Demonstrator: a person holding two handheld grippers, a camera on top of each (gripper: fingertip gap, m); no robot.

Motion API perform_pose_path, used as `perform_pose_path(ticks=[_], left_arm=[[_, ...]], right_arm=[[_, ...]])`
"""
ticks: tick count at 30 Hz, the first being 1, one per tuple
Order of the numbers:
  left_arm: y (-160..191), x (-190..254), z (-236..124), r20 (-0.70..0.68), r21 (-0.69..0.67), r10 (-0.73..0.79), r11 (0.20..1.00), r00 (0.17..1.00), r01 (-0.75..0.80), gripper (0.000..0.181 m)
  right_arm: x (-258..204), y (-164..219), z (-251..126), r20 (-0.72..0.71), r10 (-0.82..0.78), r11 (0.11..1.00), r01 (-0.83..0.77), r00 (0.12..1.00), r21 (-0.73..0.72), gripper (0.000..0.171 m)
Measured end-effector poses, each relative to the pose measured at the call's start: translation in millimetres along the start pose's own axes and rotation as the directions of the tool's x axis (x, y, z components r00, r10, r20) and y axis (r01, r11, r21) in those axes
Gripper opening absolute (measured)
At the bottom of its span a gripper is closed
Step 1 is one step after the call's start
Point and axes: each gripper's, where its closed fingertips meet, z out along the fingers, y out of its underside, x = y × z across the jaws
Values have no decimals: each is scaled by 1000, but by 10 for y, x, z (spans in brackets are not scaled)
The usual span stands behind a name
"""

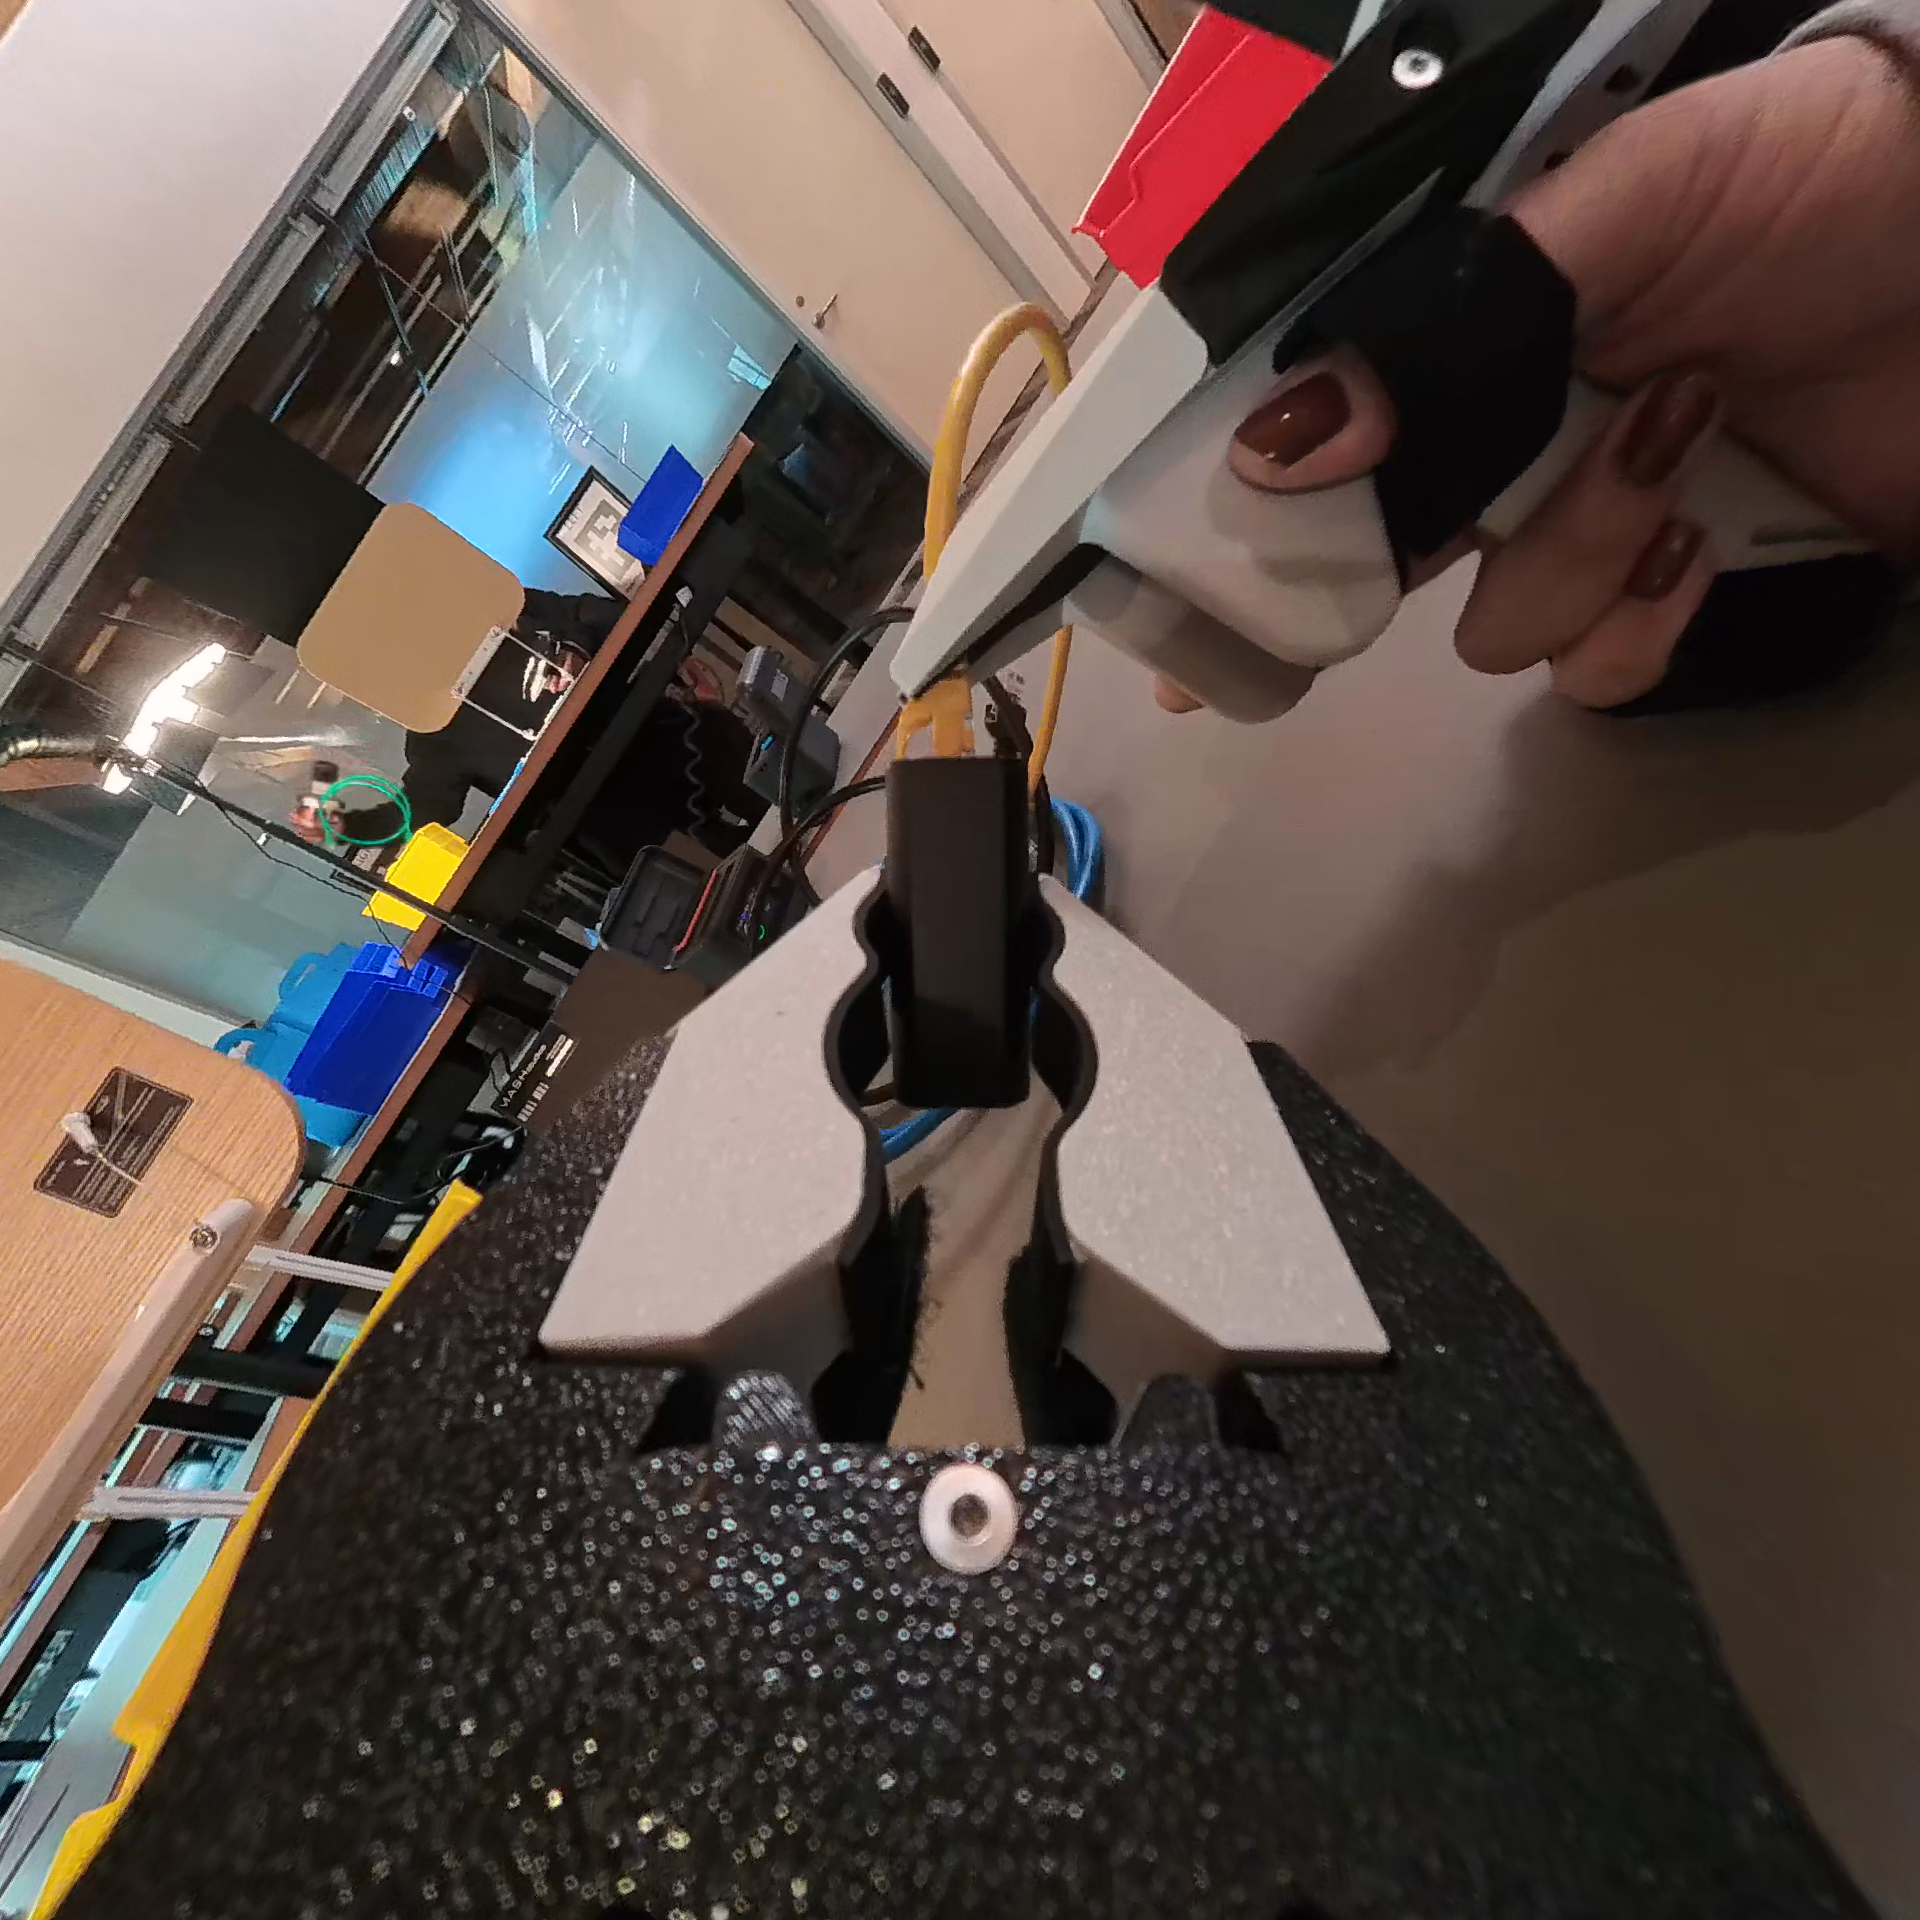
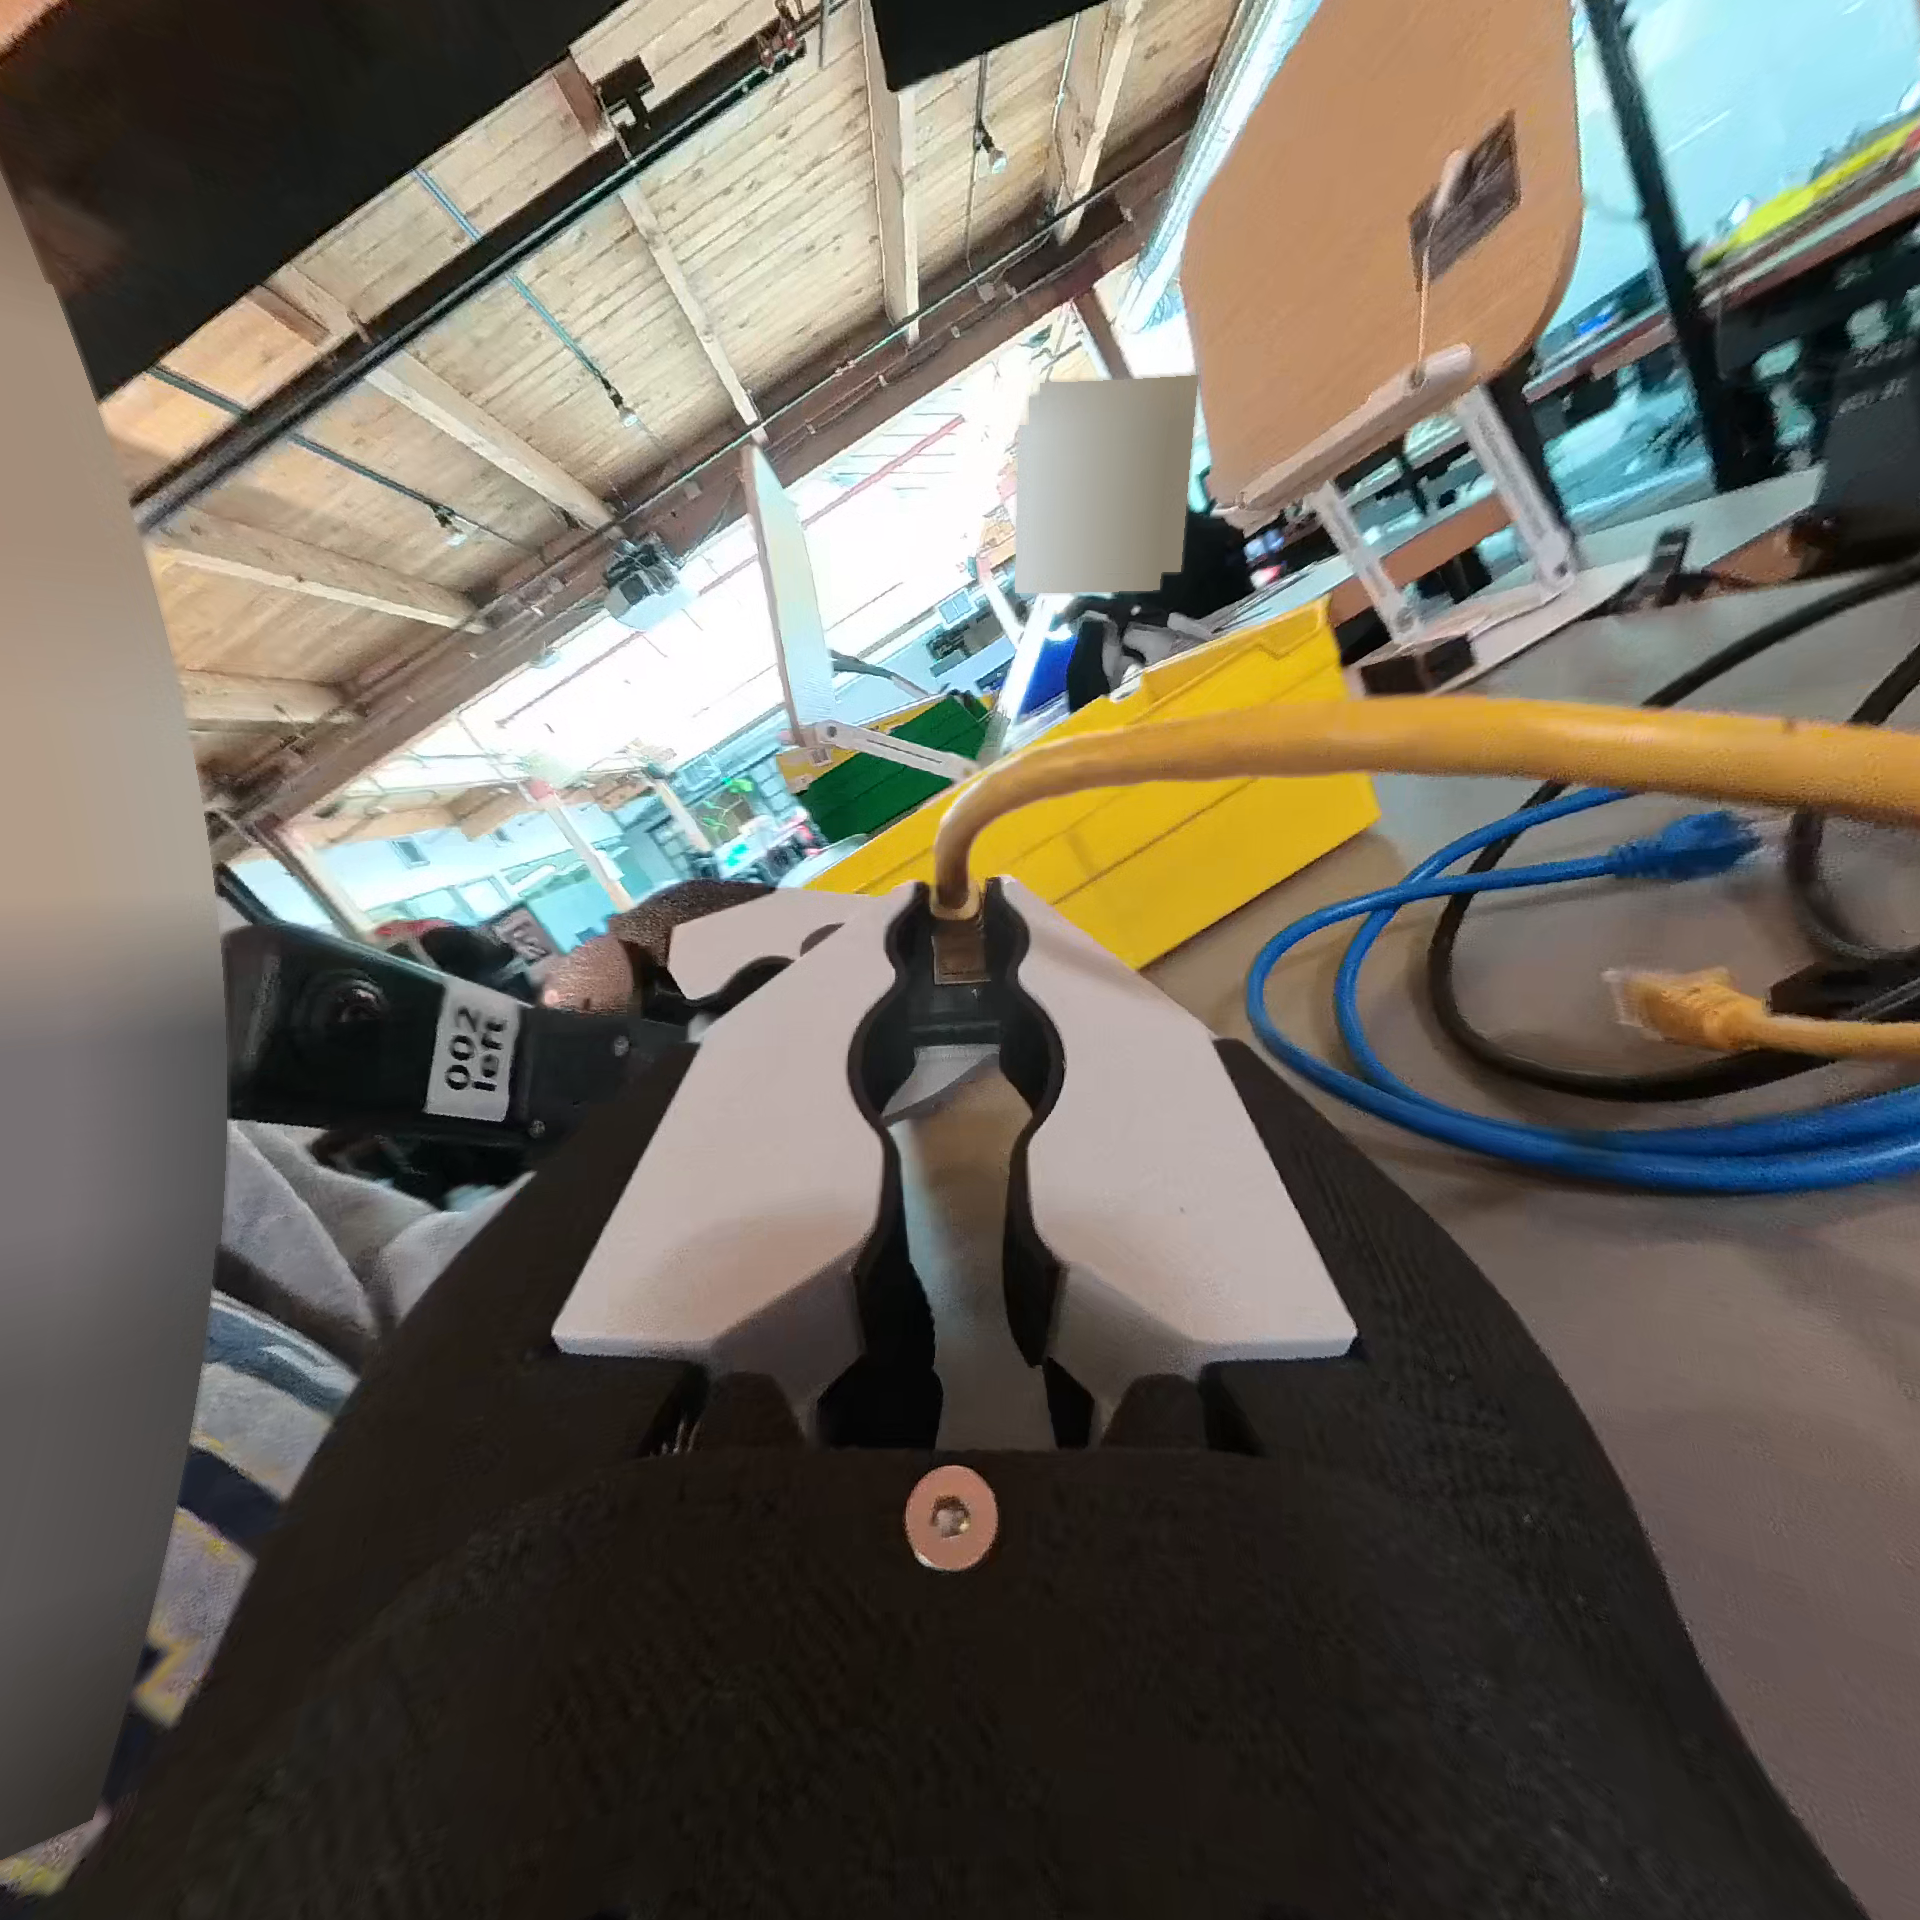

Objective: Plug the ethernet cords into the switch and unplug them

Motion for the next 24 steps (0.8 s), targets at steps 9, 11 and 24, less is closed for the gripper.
perform_pose_path(ticks=[9,11,24], left_arm=[[177,-220,65,50,-41,-289,956,956,291,21],[116,-271,30,16,32,-399,917,917,398,21],[-733,-400,-238,-669,282,-652,224,358,933,21]], right_arm=[[20,-185,-137,-245,-633,774,607,734,-181,44],[-40,-314,-206,-296,-753,650,734,588,-195,41],[-416,-52,10,148,-72,997,69,986,26,38]])
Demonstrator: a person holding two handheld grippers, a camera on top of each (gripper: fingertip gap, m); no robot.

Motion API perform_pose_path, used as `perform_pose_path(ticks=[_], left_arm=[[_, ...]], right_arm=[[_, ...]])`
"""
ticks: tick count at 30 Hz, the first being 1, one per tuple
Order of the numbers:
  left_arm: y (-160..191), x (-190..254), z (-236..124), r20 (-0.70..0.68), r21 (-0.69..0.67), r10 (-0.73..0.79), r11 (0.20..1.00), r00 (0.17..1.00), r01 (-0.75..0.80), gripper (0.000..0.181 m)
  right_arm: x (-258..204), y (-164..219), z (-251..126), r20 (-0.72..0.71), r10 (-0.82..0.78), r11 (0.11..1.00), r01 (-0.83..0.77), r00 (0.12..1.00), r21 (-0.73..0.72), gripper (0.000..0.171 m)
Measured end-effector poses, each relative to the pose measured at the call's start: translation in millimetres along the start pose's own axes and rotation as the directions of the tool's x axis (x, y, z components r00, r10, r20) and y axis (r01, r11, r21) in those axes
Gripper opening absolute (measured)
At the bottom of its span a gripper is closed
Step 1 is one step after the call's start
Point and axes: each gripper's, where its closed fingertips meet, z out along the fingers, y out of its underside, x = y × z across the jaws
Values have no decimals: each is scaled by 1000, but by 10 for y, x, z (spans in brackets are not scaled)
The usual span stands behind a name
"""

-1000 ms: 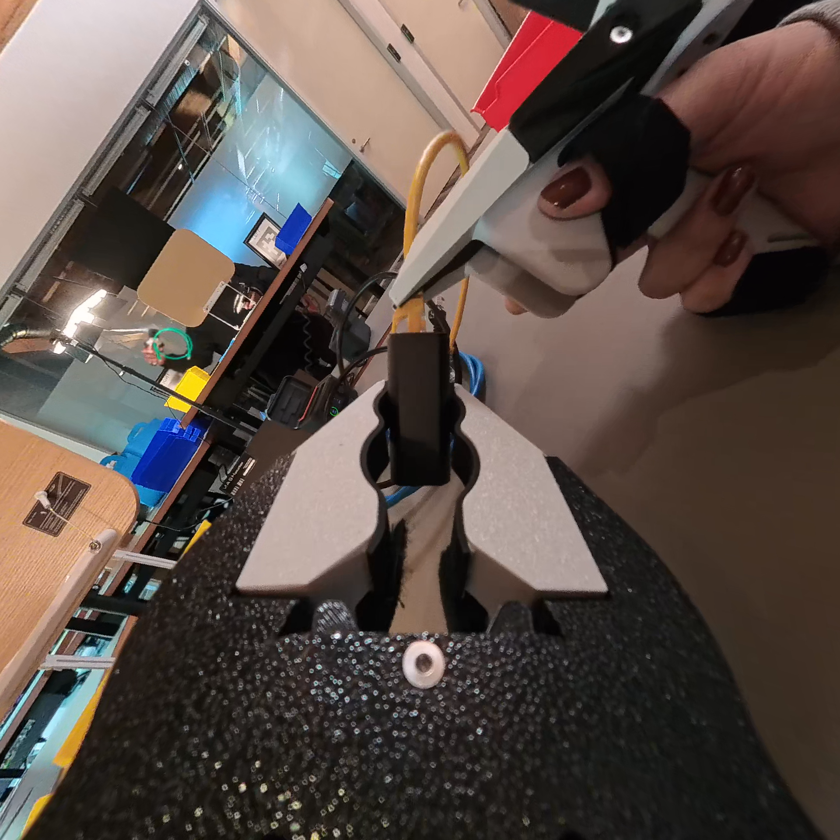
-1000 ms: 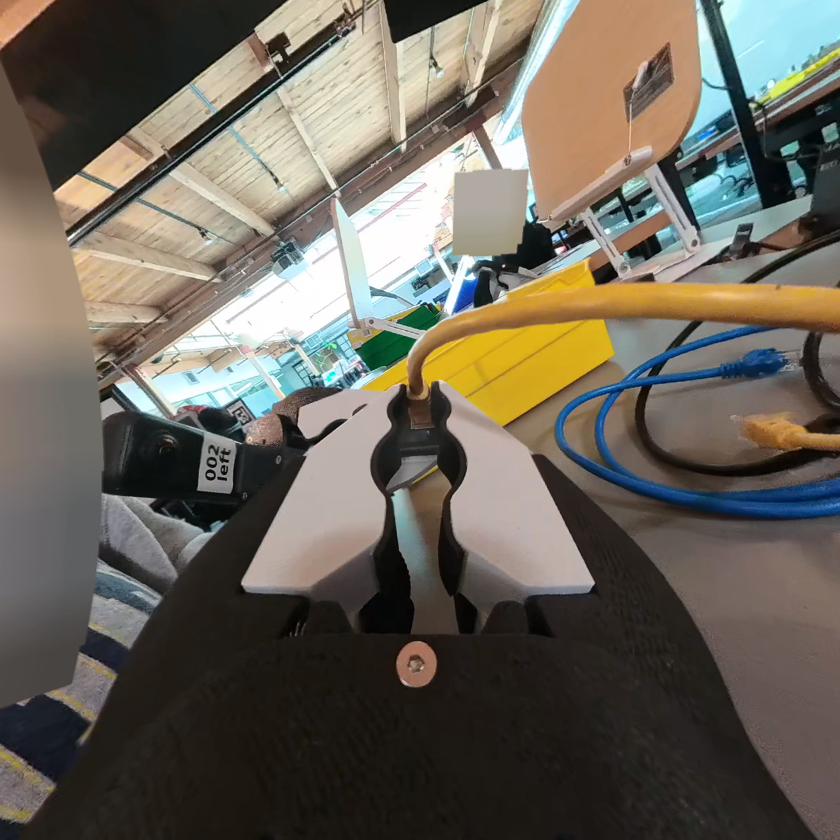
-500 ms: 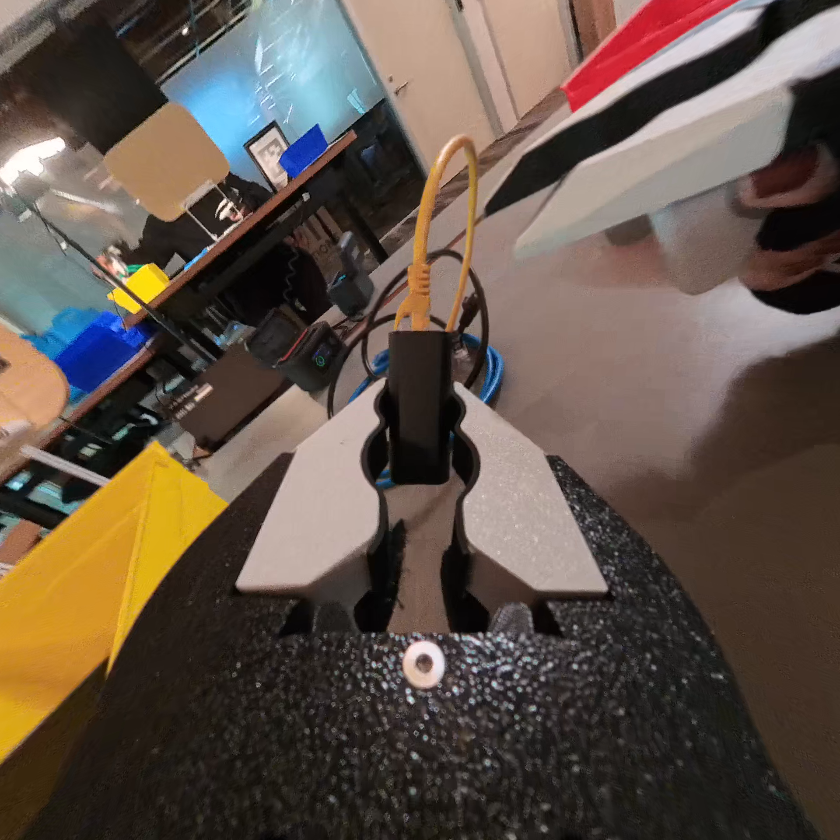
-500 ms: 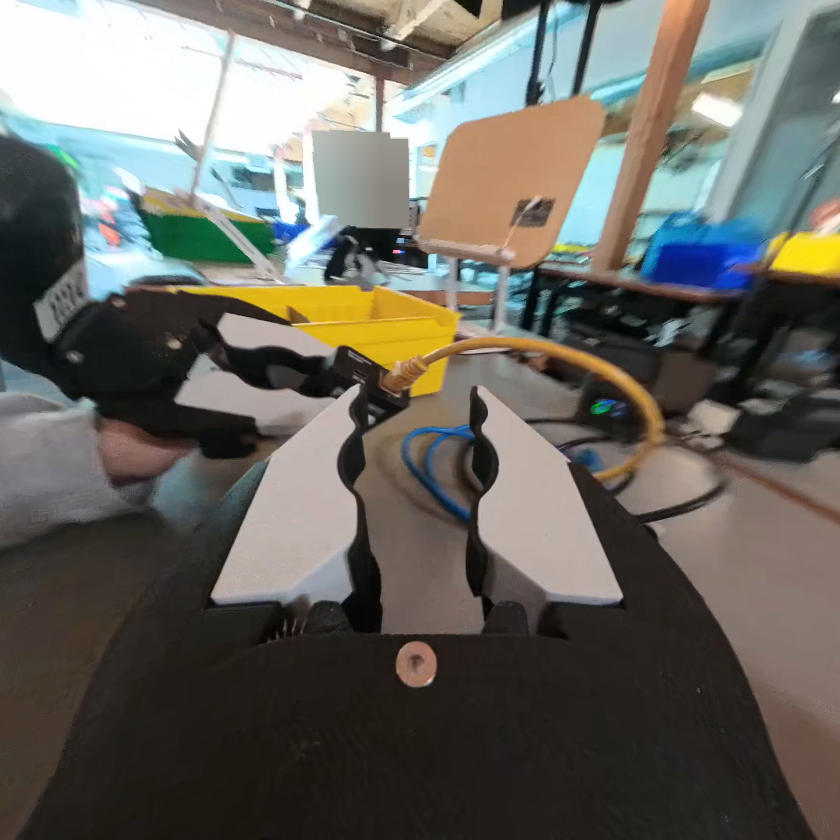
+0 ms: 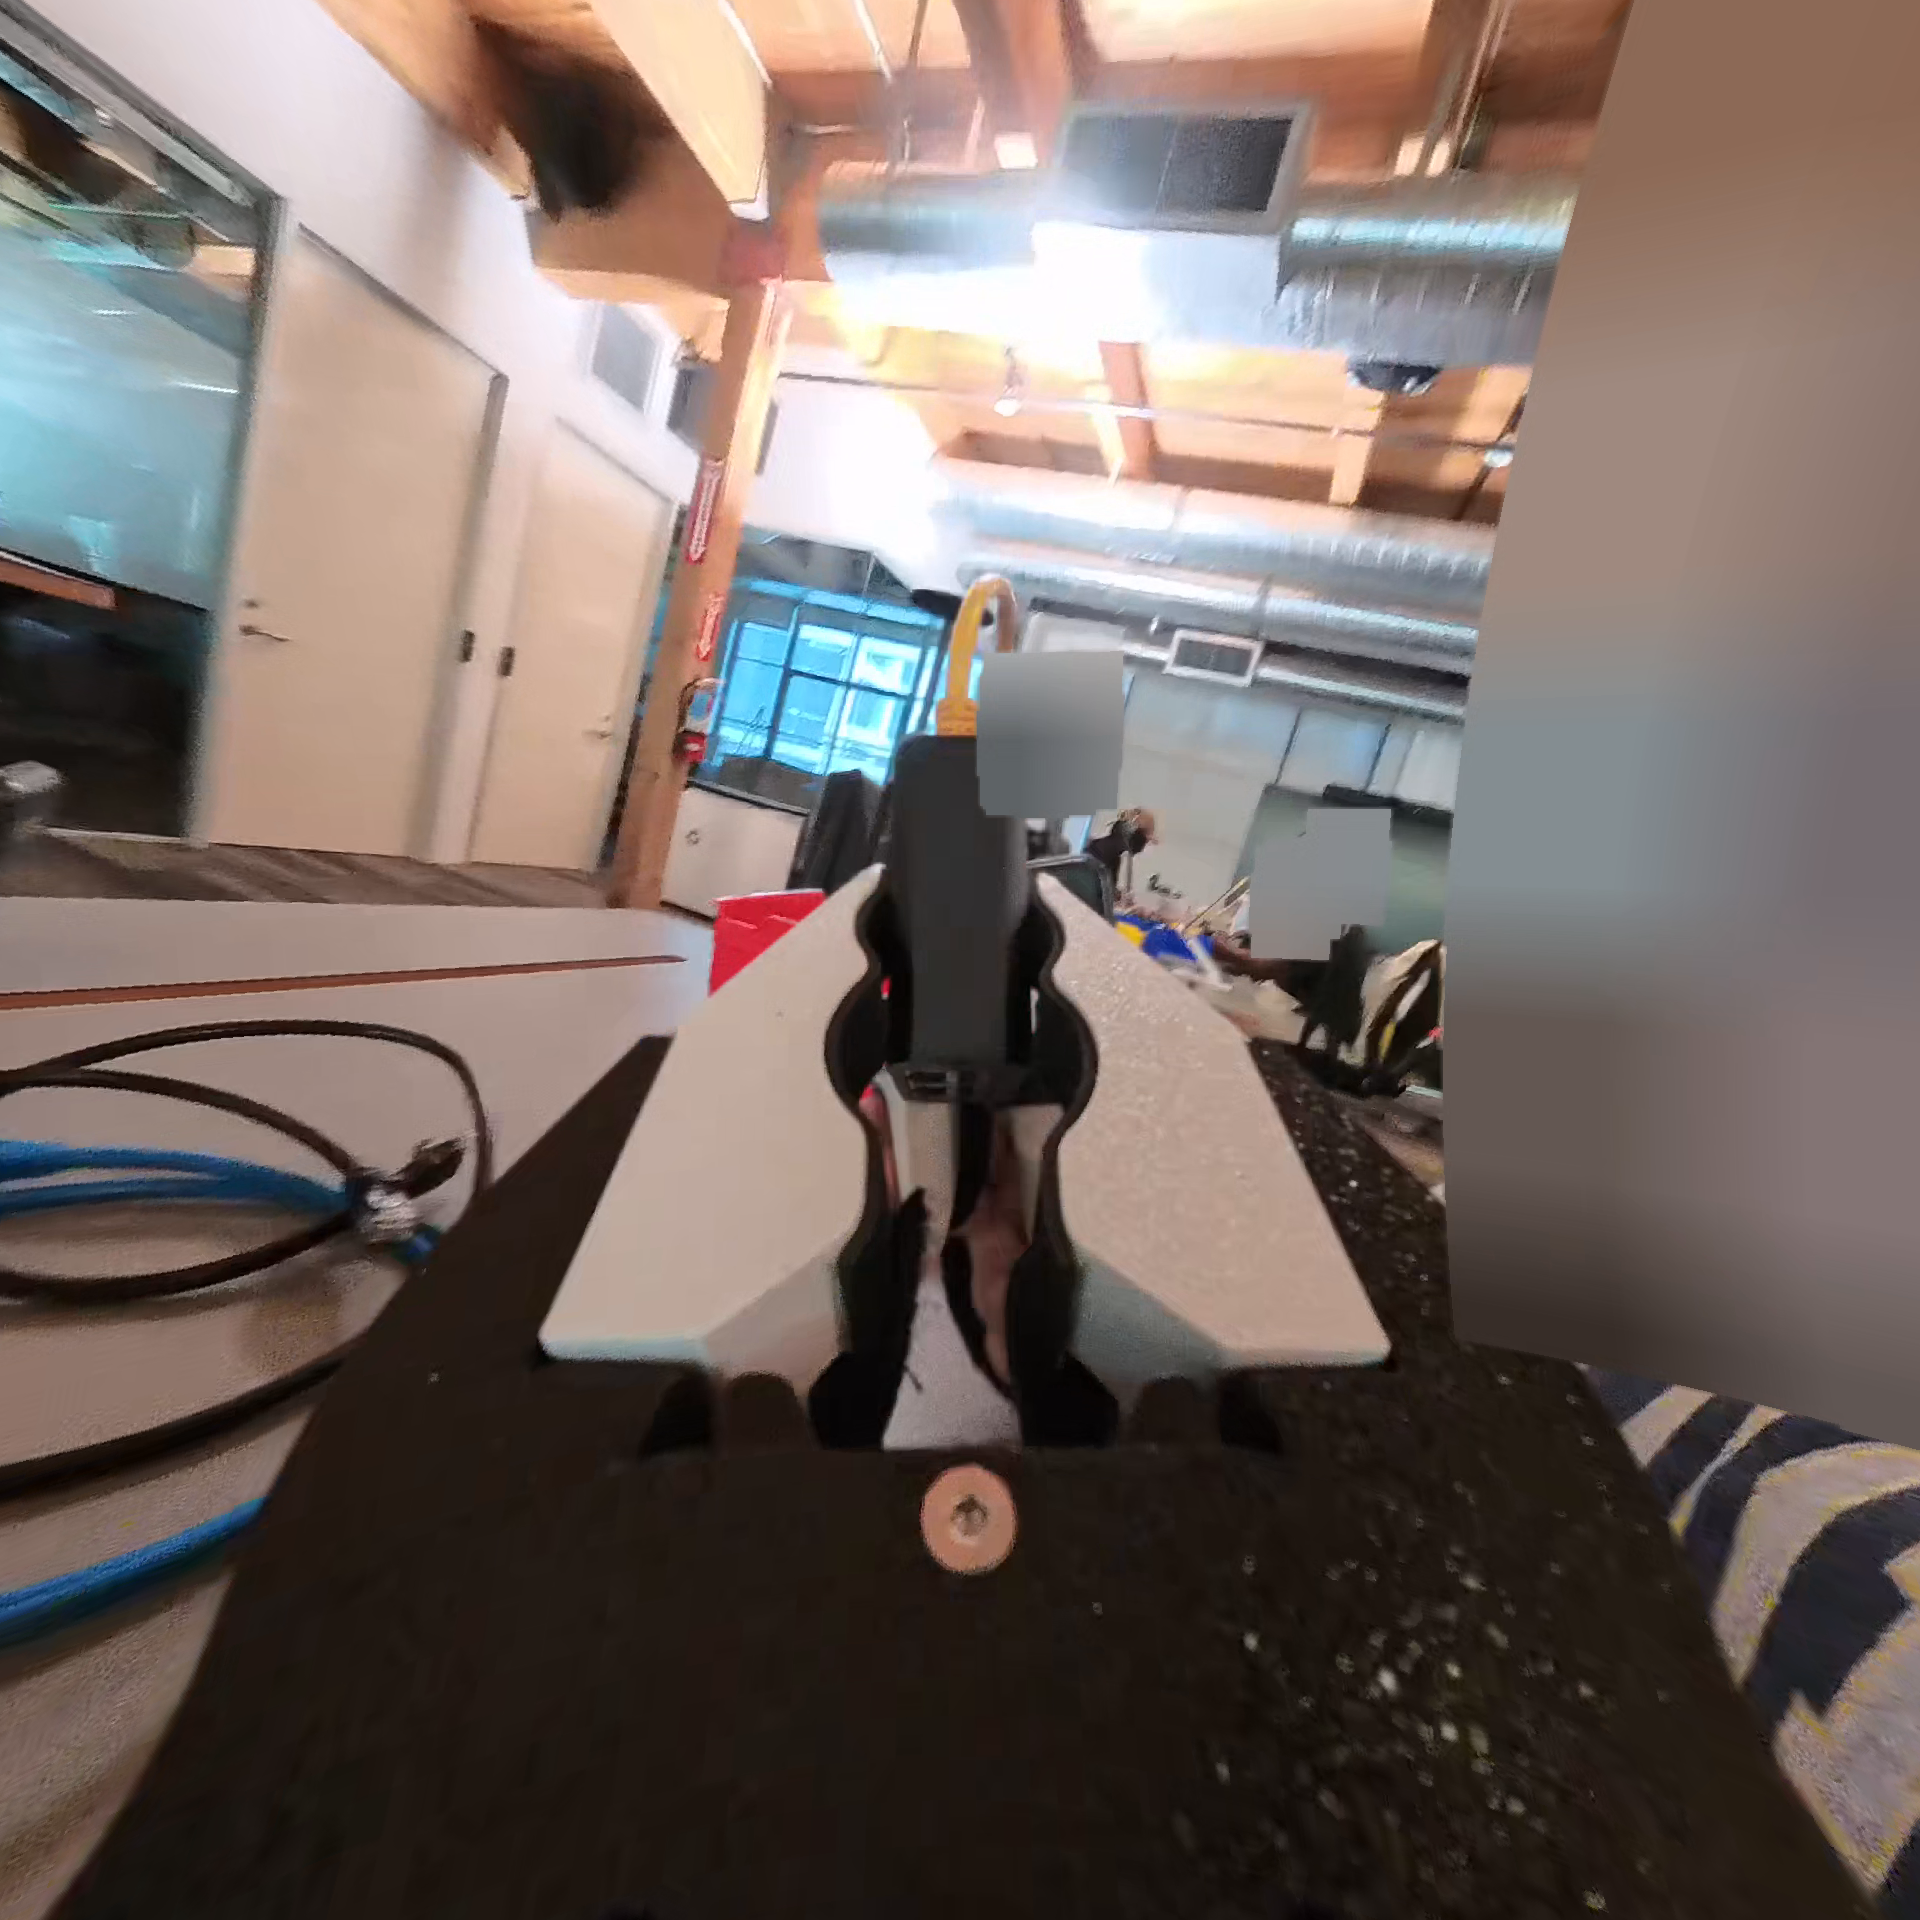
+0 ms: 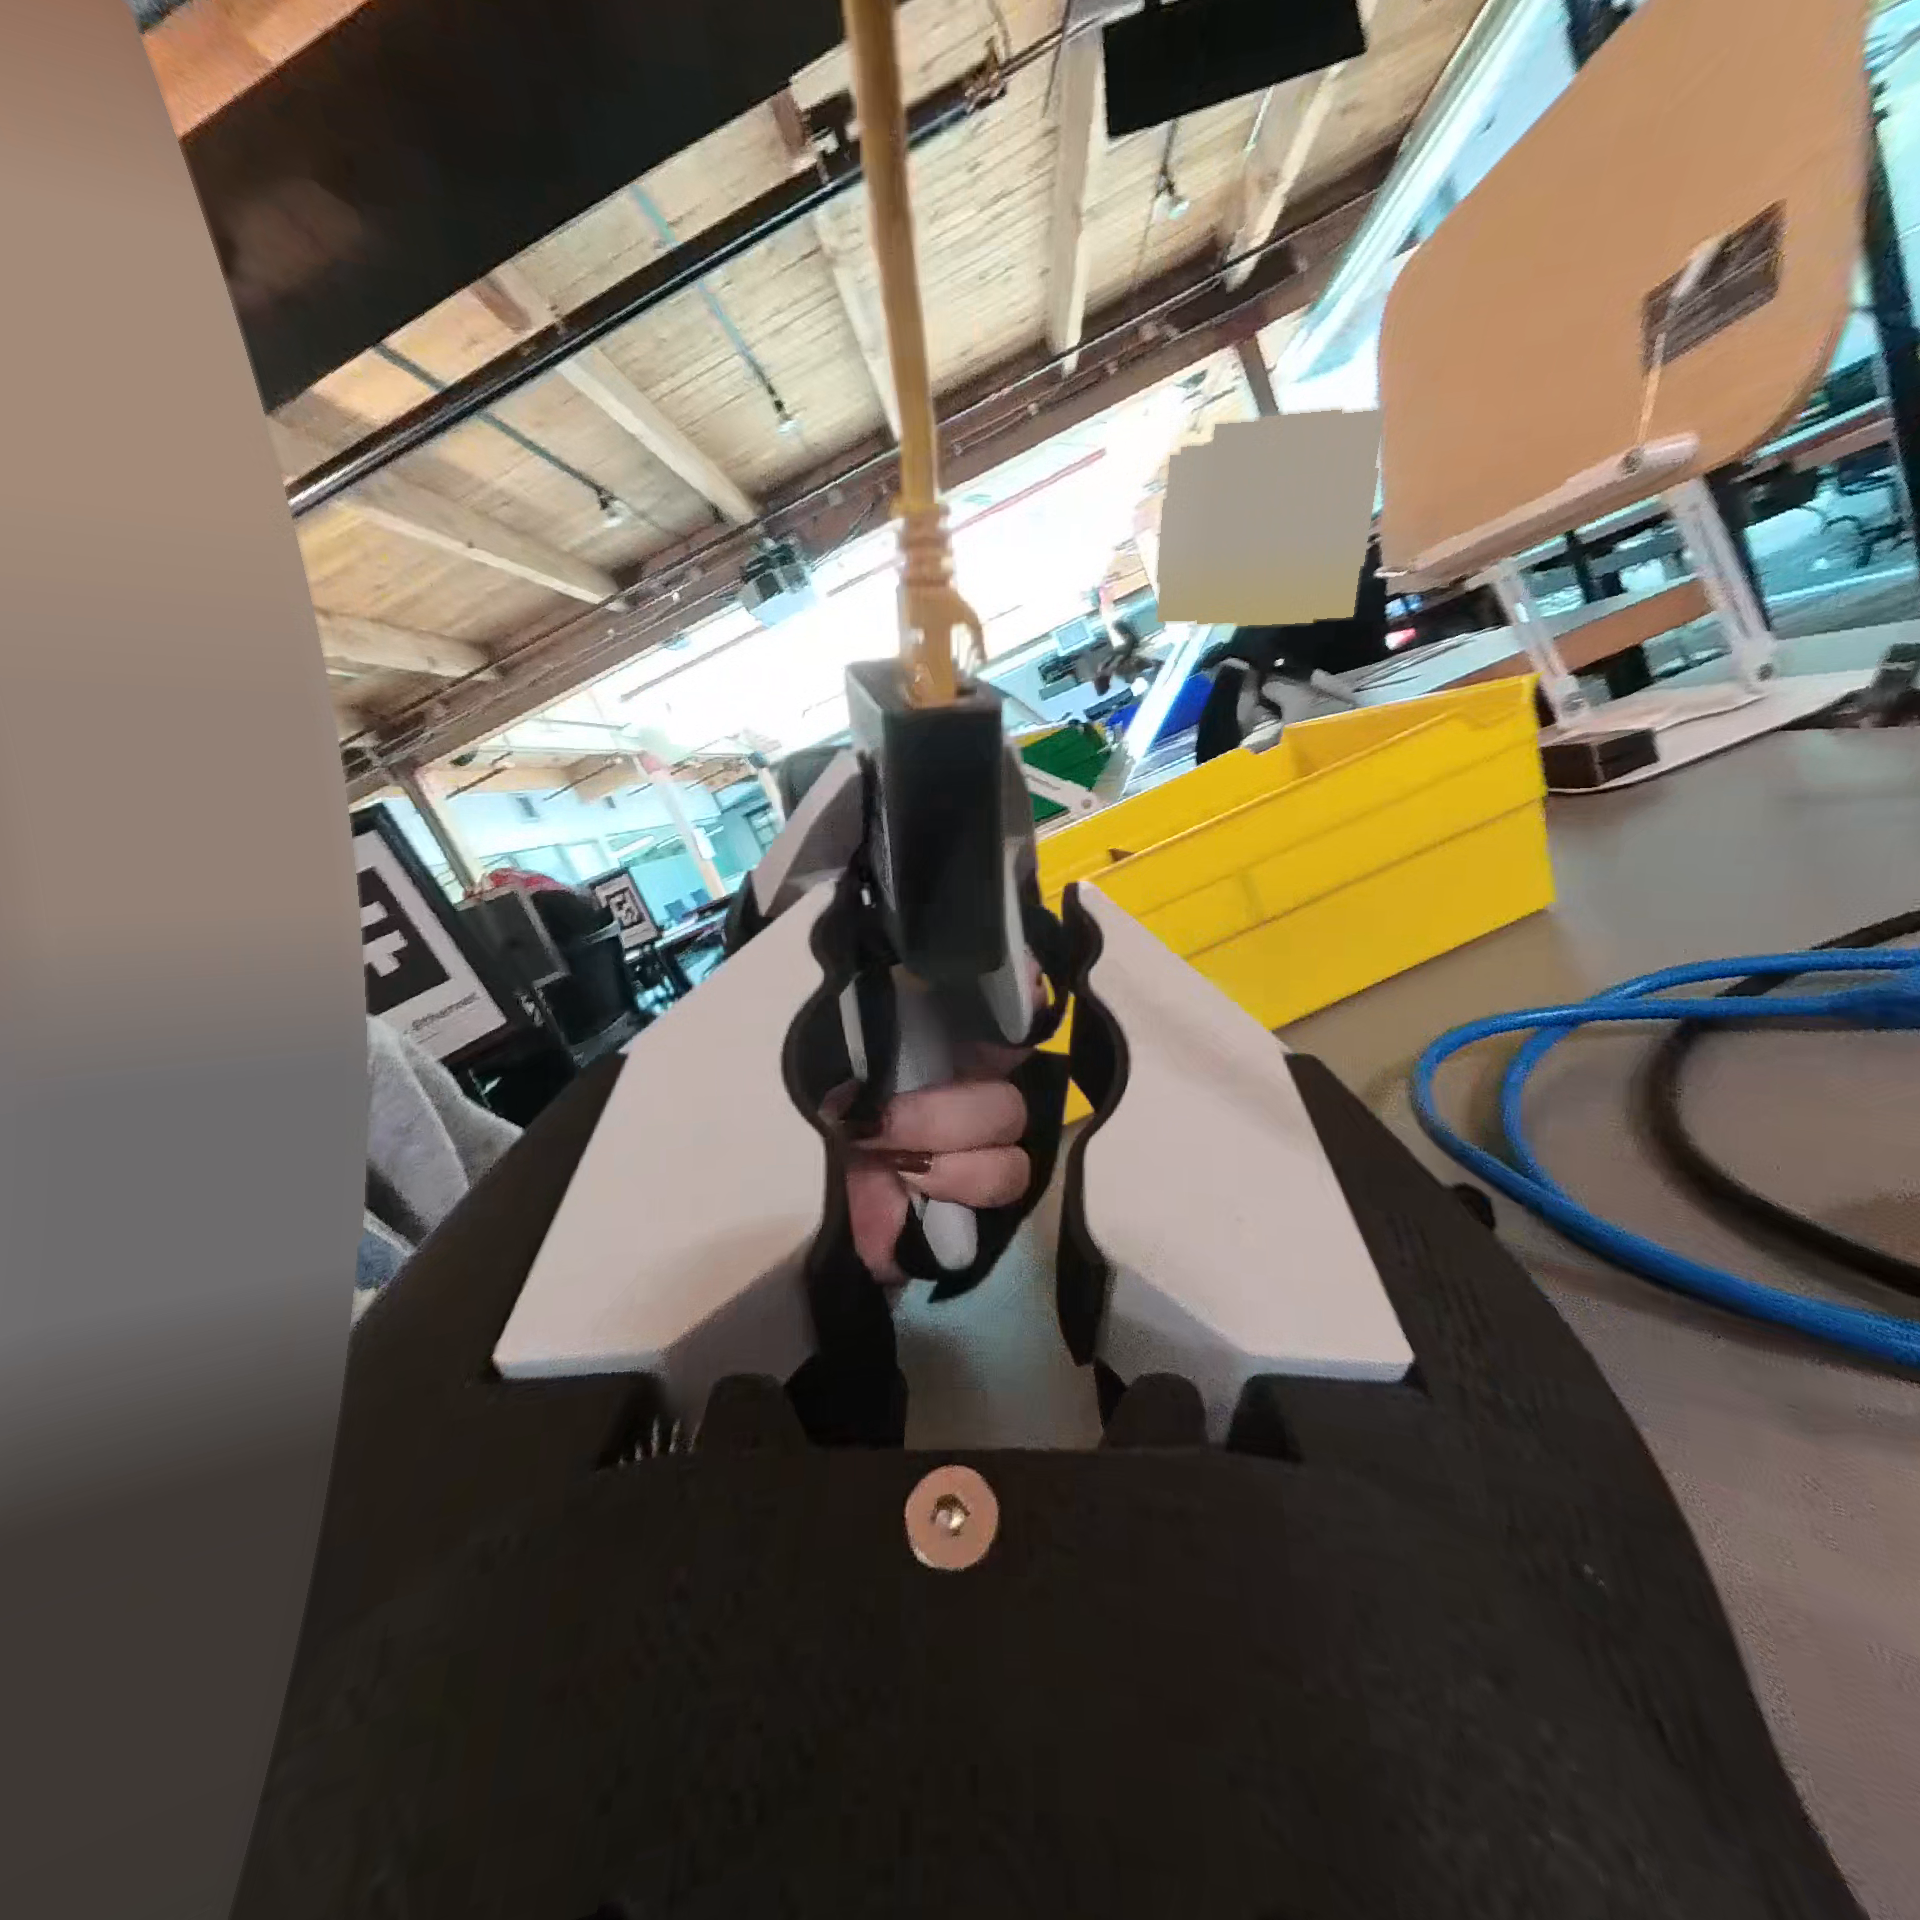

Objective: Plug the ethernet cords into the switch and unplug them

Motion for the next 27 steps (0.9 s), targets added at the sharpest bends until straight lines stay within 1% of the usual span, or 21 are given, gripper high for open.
perform_pose_path(ticks=[1,2,3,5,7,9,10,12,13,14,15,16,18,19,20,21,22,23,25,26,27], left_arm=[[3,11,21,-9,13,-18,1000,1000,18,21],[10,23,38,-19,20,-35,999,999,35,22],[13,36,53,-32,27,-51,998,998,52,20],[-3,56,69,-54,41,-83,996,995,85,20],[11,50,77,-51,20,-96,995,994,98,20],[22,-17,61,3,-18,-68,998,998,68,32],[28,-49,46,32,-49,-36,998,999,37,38],[20,-113,2,102,-119,100,989,990,-88,50],[24,-131,-18,127,-169,202,969,971,-179,56],[44,-148,-31,140,-235,306,934,942,-268,57],[77,-164,-34,139,-306,406,885,903,-351,57],[124,-181,-30,122,-381,503,820,855,-428,58],[232,-224,-19,50,-513,679,647,733,-564,62],[289,-242,-8,2,-559,742,557,671,-614,64],[343,-260,7,-43,-591,786,478,616,-650,67],[396,-268,24,-84,-607,813,417,576,-676,68],[446,-259,49,-117,-610,826,379,552,-696,68],[482,-237,79,-135,-601,829,368,544,-710,68],[571,-151,125,-171,-568,801,396,574,-721,67],[618,-135,123,-189,-566,793,394,579,-724,62],[662,-154,100,-209,-578,797,366,566,-729,52]], right_arm=[[-34,28,18,14,-11,1000,11,1000,-13,35],[-62,46,33,20,-30,999,30,999,-21,27],[-54,36,33,1,-57,998,57,998,-16,22],[-69,13,17,-2,-92,995,92,996,-27,22],[-49,-1,-6,-21,-121,990,119,992,-79,22],[44,-27,-56,-96,-246,959,227,965,-170,21],[117,-51,-100,-145,-349,921,310,926,-238,22],[259,-132,-215,-216,-564,801,464,797,-379,21],[331,-172,-281,-236,-663,722,524,710,-452,21],[392,-203,-344,-237,-749,635,570,618,-521,21],[431,-222,-393,-222,-815,552,601,536,-578,21],[455,-225,-428,-195,-864,475,620,464,-625,21],[482,-197,-476,-112,-935,314,639,336,-703,21],[483,-182,-489,-61,-959,232,644,276,-729,21],[480,-164,-497,-11,-975,154,643,221,-750,21],[471,-145,-501,39,-984,84,641,175,-763,21],[449,-111,-500,95,-986,17,644,139,-764,21],[424,-77,-497,149,-983,-46,649,105,-760,21],[389,-10,-515,261,-965,-182,646,28,-742,21],[374,27,-530,310,-951,-236,642,2,-729,21],[358,51,-541,337,-941,-266,642,-12,-719,21]])
